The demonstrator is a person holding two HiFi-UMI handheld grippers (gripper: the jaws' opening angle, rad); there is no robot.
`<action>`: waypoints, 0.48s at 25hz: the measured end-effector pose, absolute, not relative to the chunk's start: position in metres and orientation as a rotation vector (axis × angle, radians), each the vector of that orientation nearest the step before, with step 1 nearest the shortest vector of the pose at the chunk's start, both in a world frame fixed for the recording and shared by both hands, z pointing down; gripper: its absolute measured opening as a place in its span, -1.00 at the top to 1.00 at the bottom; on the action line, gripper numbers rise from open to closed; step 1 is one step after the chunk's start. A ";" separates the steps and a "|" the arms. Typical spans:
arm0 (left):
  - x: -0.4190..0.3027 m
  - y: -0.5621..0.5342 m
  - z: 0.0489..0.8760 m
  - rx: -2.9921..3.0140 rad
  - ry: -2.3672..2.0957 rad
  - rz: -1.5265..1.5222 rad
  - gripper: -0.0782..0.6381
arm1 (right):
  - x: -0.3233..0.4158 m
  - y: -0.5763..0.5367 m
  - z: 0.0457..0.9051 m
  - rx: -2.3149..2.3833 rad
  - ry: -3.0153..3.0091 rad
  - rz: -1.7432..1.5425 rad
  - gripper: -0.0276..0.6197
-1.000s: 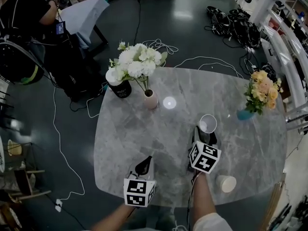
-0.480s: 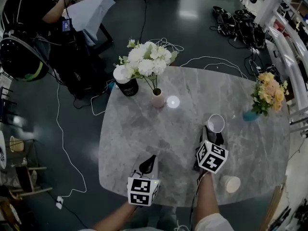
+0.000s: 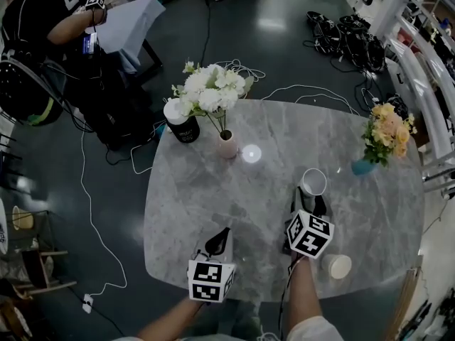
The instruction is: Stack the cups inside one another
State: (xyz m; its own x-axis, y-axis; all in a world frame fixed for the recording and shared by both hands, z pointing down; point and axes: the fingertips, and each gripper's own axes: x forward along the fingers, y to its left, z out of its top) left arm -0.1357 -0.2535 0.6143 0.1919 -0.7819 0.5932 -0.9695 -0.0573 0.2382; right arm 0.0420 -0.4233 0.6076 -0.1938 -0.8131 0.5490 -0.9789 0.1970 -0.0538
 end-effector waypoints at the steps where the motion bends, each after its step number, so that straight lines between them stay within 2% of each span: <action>1: -0.134 -0.252 0.613 1.887 -1.634 0.410 0.79 | 0.042 -0.420 0.606 1.671 -2.083 0.562 0.17; 12: -0.111 -0.234 0.590 1.935 -1.631 0.377 0.79 | 0.051 -0.383 0.578 1.663 -2.122 0.564 0.17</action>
